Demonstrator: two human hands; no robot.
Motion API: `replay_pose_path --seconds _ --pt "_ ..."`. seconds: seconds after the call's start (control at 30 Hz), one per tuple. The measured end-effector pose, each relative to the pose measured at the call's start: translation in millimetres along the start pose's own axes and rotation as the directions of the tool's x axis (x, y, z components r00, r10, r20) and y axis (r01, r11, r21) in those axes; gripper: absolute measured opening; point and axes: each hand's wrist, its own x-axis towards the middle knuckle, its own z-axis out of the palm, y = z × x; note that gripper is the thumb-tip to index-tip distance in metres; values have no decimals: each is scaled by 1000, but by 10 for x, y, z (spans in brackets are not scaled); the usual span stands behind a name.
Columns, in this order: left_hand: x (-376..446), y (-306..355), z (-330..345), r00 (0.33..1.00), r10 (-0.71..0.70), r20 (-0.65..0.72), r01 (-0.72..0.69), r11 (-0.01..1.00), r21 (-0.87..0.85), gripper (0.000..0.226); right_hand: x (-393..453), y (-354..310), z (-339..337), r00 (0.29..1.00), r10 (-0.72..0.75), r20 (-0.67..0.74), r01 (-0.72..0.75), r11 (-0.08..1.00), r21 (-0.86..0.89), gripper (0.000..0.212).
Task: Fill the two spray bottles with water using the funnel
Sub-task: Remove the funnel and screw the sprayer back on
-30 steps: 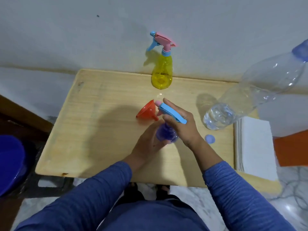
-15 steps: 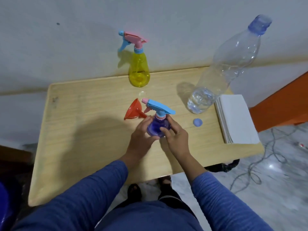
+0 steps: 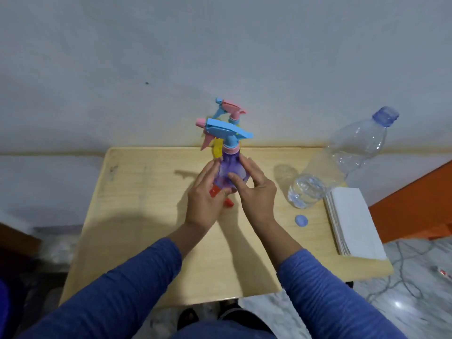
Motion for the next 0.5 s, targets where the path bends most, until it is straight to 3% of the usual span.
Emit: replay_pose_path --seconds 0.1,0.2,0.37,0.5 --pt "236 -77 -173 995 -61 -74 62 998 4 69 214 -65 281 997 0 83 2 1000 -19 48" --pt "421 -206 -335 989 -33 -146 43 997 63 69 433 -47 573 984 56 168 -55 998 -8 47" --pt "662 -479 -459 961 -184 -205 211 971 117 71 675 124 931 952 118 281 -121 993 -9 51" --pt "815 -649 -456 949 -215 -230 258 950 174 64 889 306 1143 926 166 339 -164 986 -34 56"
